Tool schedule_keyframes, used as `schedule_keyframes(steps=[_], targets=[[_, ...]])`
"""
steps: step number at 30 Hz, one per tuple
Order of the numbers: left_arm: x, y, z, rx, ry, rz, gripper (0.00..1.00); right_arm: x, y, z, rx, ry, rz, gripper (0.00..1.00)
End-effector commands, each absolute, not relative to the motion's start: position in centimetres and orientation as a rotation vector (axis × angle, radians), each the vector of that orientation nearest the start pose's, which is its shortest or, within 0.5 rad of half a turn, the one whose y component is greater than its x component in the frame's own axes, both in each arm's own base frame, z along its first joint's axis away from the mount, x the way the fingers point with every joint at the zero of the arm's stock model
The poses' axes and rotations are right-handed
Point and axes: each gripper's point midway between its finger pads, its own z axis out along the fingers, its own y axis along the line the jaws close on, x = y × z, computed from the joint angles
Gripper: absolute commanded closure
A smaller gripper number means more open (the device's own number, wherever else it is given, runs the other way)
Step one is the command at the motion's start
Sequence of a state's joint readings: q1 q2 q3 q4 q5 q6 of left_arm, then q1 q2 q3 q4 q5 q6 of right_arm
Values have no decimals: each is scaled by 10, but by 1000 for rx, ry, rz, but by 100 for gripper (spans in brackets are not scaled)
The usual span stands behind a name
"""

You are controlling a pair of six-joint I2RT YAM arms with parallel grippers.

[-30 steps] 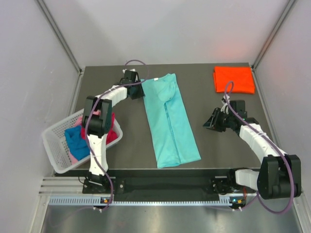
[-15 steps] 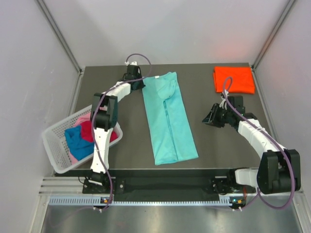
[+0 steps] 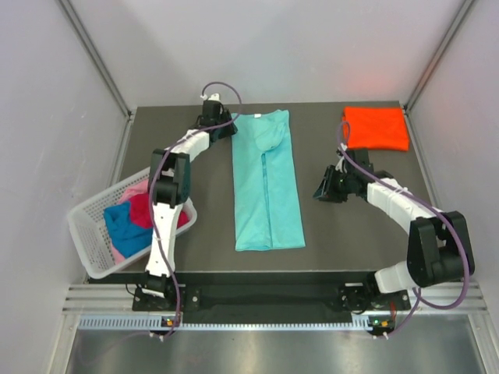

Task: Fold and stack the t-shirts
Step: Fold the tshirt

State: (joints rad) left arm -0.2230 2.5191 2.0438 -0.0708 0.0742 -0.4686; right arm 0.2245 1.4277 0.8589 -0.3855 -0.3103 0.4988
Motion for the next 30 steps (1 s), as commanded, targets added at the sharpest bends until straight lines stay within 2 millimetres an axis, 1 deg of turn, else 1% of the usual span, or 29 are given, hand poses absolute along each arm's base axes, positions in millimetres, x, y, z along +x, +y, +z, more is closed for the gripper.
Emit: schedule_keyframes(steps=[1,2,4,5,6,7,8,9,10,11,12,13,14,15,16,17,18,19,20,21,22,23,24,25,26,27,28,30], targets=[[636,-187,152,-146,1994,-594,61,316,156,99,196,2518,710,70],[623,-188,166,-142,1999,-618,60,312,156,96,190,2539,716,70],[603,-200,181,-97,2030,-668,61,301,158,88,177,2584,718,69],[580,-199,188,-94,2102,-650,61,293,158,83,162,2608,709,68],[568,-200,190,-85,2130,-635,62,288,159,80,158,2621,711,68],[543,-210,172,-58,2203,-627,62,277,160,72,148,2646,716,68],[522,-208,193,-52,2192,-598,63,270,163,70,135,2658,730,67],[506,-209,194,-47,2201,-582,63,264,165,67,120,2667,734,66],[473,-217,166,-21,2273,-567,63,251,172,61,87,2689,743,66],[456,-218,195,-13,2209,-589,62,245,174,59,79,2694,748,65],[439,-219,193,-14,2226,-588,62,236,175,55,63,2702,748,65],[409,-229,172,19,2288,-604,62,231,177,53,56,2706,745,64],[389,-234,185,45,2273,-633,61,225,180,52,48,2713,746,64],[370,-234,176,59,2323,-608,61,220,180,51,47,2716,737,64],[341,-244,158,108,2382,-599,61,215,180,51,41,2708,736,64],[323,-247,163,126,2378,-612,60,212,181,50,41,2704,729,64],[308,-250,155,136,2403,-615,60,209,181,50,45,2699,726,64],[287,-257,148,173,2432,-633,60,206,180,50,44,2693,724,64],[267,-252,135,151,2472,-635,59,204,182,50,42,2685,729,64],[254,-248,127,140,2500,-628,57,203,181,48,46,2681,718,64],[238,-240,107,130,2543,-599,57,198,182,46,37,2681,725,64],[231,-238,112,92,2519,-639,56,199,185,46,46,2670,740,64],[224,-237,108,81,2518,-663,56,197,187,46,40,2664,758,64],[212,-230,93,71,2548,-664,56,194,187,42,39,2670,763,65],[209,-232,100,45,2522,-710,56,193,187,40,42,2670,755,65],[206,-230,97,36,2523,-711,56,193,186,38,46,2673,743,65],[199,-226,89,30,2540,-703,55,191,185,34,43,2683,732,65],[197,-221,87,-5,2528,-697,55,190,182,28,49,2692,708,64]])
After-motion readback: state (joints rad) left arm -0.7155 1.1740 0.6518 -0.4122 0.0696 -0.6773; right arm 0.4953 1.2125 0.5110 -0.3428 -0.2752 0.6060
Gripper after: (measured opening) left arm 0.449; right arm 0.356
